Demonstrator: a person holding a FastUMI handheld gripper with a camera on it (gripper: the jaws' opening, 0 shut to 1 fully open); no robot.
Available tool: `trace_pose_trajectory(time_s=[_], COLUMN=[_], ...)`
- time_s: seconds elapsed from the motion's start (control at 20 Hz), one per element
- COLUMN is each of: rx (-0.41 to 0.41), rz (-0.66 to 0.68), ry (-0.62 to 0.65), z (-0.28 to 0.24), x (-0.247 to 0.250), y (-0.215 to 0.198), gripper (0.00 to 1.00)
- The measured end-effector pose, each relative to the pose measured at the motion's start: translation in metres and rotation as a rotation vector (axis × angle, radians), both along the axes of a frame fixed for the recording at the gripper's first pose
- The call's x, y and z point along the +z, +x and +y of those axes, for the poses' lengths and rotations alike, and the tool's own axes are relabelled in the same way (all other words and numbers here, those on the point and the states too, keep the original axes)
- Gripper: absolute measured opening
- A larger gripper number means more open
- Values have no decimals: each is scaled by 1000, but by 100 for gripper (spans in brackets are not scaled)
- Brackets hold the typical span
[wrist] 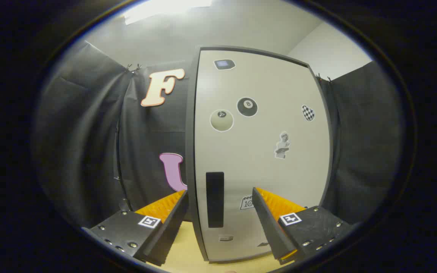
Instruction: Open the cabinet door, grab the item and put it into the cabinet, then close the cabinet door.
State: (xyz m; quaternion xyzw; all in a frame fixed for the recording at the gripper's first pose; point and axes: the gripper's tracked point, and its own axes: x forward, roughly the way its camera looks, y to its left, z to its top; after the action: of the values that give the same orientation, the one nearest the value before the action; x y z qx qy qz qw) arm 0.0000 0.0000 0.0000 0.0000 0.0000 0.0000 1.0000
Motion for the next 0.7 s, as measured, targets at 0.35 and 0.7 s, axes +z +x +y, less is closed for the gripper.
trace_pose_trajectory(time_s=[0.35, 0.7], rx=[-13, -12], rz=[23, 44], ry=[-18, -39], z=[1, 0], x=[-12, -21], y=[18, 33], gripper=[98, 98])
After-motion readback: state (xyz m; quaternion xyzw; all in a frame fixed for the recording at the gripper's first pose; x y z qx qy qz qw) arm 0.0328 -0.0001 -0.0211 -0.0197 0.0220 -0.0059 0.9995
